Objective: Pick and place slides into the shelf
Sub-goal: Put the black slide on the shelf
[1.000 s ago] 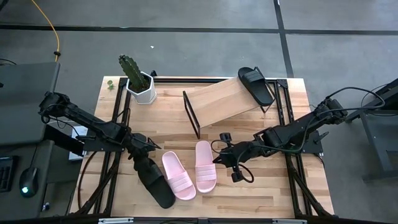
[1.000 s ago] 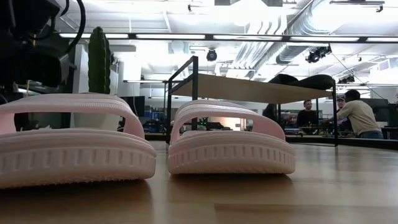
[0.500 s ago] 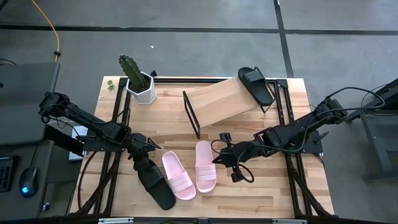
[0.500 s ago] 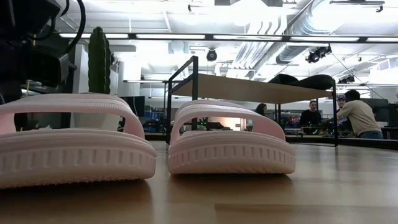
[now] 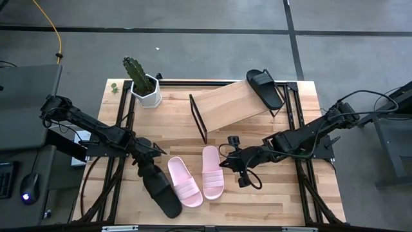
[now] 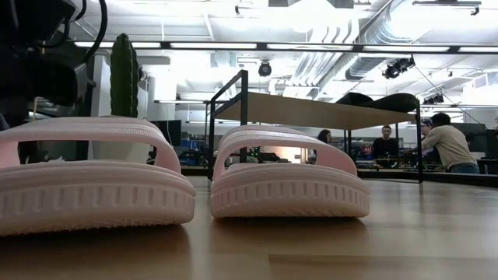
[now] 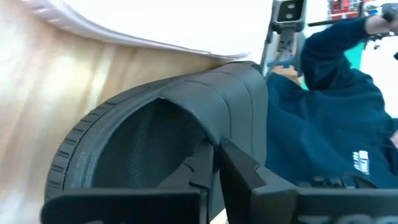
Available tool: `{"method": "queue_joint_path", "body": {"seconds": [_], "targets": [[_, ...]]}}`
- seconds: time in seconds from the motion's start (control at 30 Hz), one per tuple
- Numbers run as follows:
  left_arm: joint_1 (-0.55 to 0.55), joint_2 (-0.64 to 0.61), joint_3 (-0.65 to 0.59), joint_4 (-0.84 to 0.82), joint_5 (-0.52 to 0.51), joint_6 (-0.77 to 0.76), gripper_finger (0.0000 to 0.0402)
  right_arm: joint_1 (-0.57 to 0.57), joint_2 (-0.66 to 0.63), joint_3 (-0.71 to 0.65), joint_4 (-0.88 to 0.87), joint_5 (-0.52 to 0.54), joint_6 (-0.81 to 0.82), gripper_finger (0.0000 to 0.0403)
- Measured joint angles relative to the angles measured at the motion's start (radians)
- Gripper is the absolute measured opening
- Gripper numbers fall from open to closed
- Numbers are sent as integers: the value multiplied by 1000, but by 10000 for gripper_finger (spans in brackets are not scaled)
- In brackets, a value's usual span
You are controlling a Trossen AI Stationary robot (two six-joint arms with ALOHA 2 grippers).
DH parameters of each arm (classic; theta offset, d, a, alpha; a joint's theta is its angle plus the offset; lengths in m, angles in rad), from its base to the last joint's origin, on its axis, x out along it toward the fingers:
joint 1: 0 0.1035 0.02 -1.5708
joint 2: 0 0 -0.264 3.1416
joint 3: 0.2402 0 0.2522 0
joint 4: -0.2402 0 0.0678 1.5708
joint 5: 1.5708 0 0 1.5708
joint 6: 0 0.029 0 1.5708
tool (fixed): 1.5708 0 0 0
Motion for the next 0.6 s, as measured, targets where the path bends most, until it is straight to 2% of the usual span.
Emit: {"method": "queue_joint_path", "body": {"seconds": [0.6], "targets": [[0, 0, 1, 127, 75, -50, 2, 0, 39, 0, 1, 0, -36, 0]]}}
